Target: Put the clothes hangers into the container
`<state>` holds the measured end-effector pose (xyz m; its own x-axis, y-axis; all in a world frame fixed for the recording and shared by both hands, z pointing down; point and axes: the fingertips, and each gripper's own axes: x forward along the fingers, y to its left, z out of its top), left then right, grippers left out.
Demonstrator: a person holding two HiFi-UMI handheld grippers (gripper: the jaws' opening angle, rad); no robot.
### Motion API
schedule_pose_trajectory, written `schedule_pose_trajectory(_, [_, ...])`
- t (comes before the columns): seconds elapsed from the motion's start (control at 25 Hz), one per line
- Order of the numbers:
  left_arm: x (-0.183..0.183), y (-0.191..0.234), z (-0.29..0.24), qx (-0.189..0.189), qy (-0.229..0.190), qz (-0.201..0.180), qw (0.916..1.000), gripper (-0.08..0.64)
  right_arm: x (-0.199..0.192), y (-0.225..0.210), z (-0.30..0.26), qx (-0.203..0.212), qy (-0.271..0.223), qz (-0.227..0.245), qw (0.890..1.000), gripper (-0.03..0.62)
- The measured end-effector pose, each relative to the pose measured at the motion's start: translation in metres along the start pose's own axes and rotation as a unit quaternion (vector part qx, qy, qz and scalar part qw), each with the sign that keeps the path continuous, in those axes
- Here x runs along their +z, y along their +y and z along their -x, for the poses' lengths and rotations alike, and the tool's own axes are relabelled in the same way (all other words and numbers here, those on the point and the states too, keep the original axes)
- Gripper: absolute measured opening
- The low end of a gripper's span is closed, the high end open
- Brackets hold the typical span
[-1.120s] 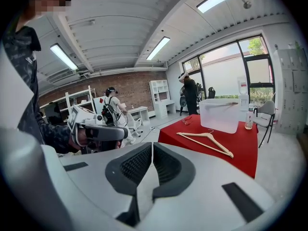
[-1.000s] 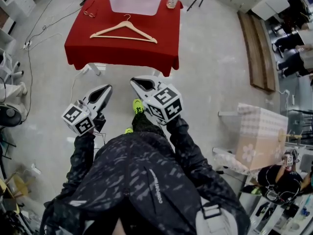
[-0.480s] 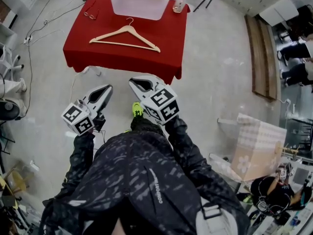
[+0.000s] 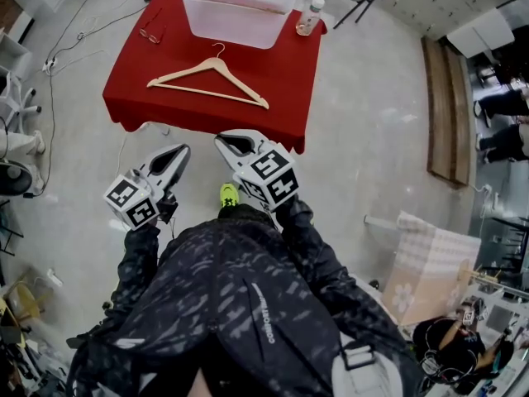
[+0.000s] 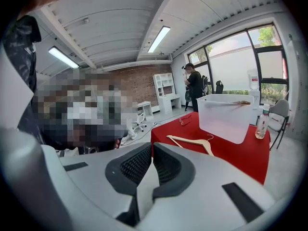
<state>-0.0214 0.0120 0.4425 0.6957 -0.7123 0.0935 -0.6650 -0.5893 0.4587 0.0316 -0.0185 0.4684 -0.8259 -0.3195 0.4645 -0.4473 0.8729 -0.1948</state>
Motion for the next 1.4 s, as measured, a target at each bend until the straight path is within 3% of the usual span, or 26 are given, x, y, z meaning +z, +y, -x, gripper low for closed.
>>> schedule_pose_trajectory(0.48, [0.000, 0.019, -0.037, 0.016, 0.004, 0.014, 0.9998, 0.011, 0.006, -0.039, -0.012, 0.016, 0.007, 0.005, 1.000, 0.018])
schedule_pose_trajectory(1.08, [0.015, 0.056, -0.065, 0.004, 0.012, 0.018, 0.9998, 0.012, 0.007, -0.087, -0.038, 0.006, 0.041, -0.003, 0.999, 0.020])
schedule_pose_trajectory(1.4, [0.019, 0.091, -0.071, -0.003, 0.020, 0.025, 0.9995, 0.012, 0.002, -0.117, -0.070, -0.016, 0.063, -0.007, 0.998, 0.082])
